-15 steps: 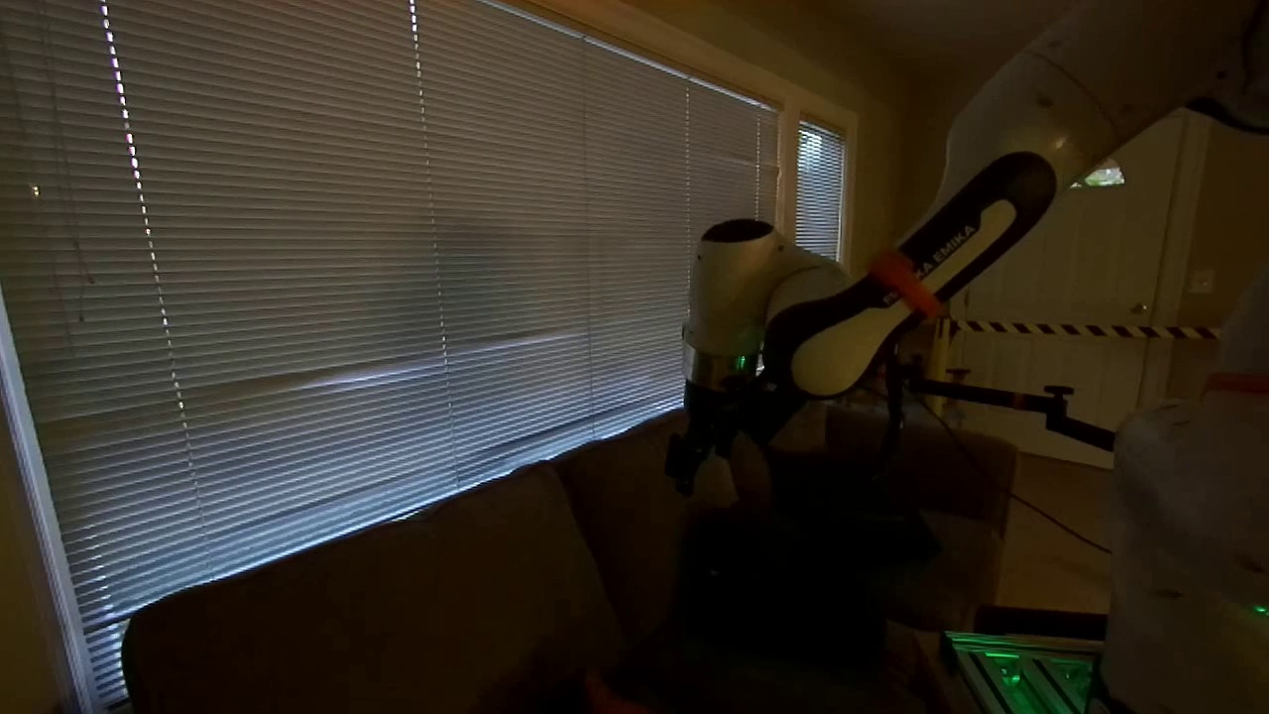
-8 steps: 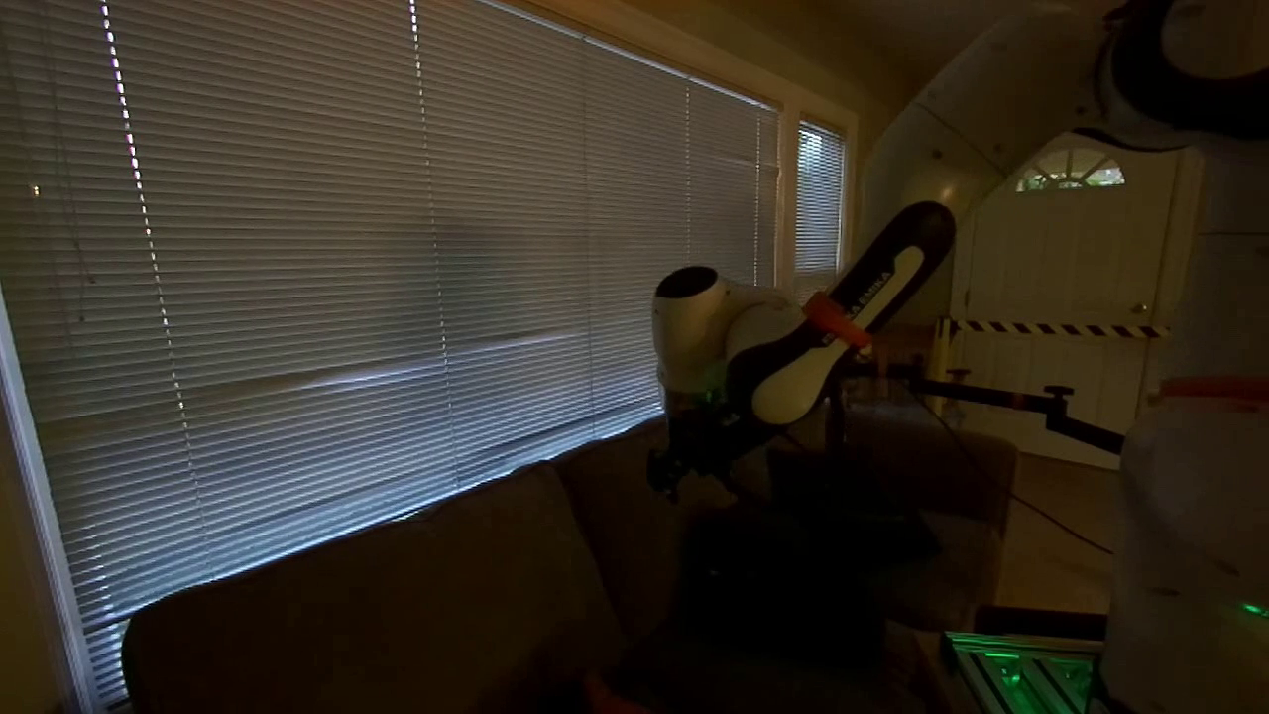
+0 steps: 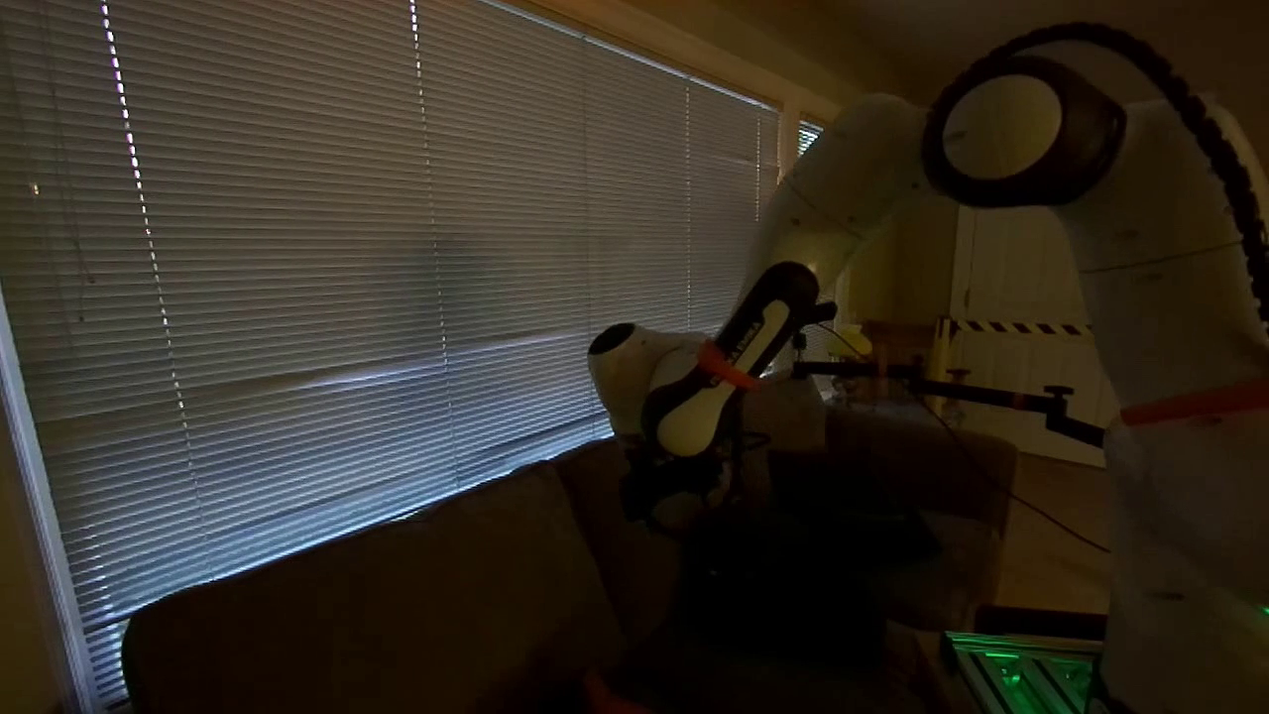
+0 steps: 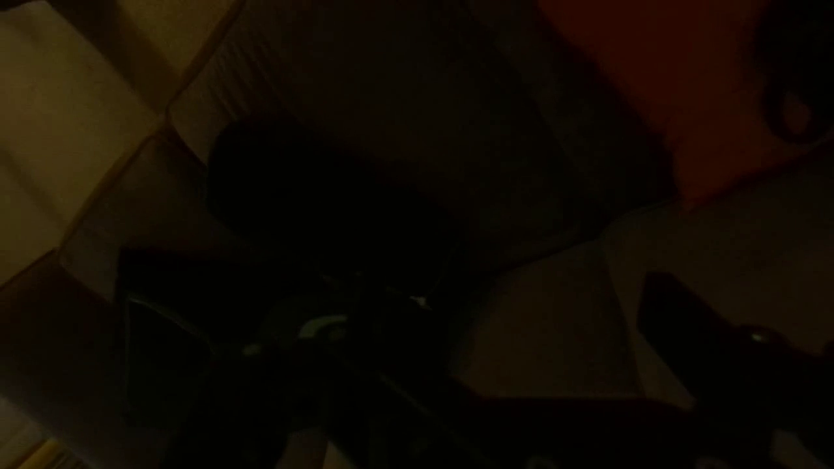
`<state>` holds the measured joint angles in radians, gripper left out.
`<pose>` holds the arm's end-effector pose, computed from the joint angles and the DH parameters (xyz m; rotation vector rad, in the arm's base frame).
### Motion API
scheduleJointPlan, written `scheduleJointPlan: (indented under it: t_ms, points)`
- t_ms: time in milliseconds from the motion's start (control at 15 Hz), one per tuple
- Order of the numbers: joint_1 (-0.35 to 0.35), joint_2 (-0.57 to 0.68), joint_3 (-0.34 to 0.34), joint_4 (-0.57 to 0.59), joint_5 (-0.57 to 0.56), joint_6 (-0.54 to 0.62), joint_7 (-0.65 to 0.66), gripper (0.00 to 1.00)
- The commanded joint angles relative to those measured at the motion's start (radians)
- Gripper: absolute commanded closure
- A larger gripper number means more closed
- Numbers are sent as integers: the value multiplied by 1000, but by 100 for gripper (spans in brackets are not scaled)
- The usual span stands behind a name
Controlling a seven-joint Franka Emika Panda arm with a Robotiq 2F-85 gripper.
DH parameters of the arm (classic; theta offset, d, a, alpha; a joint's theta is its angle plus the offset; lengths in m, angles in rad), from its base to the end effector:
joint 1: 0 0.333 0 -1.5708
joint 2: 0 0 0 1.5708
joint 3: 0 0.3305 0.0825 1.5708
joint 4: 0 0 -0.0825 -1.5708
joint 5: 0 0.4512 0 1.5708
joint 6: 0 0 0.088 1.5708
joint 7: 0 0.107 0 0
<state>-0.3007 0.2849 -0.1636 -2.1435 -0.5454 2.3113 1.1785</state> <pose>0.5379 -0.2818 0.2278 2.1985 -1.5720 0.0522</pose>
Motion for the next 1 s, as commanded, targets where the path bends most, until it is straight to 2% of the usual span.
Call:
scheduleJointPlan:
  t_ms: [0, 133, 267, 667, 933]
  points:
    - [62, 13, -60, 11, 26, 2, -9, 0]
    - [63, 17, -61, 18, 27, -2, -2, 0]
    - [70, -20, -73, -36, 26, 25, 42, 0]
    - [39, -14, -106, -154, 344, 137, 15, 0]
    - [-1, 59, -114, -144, 513, 244, -137, 0]
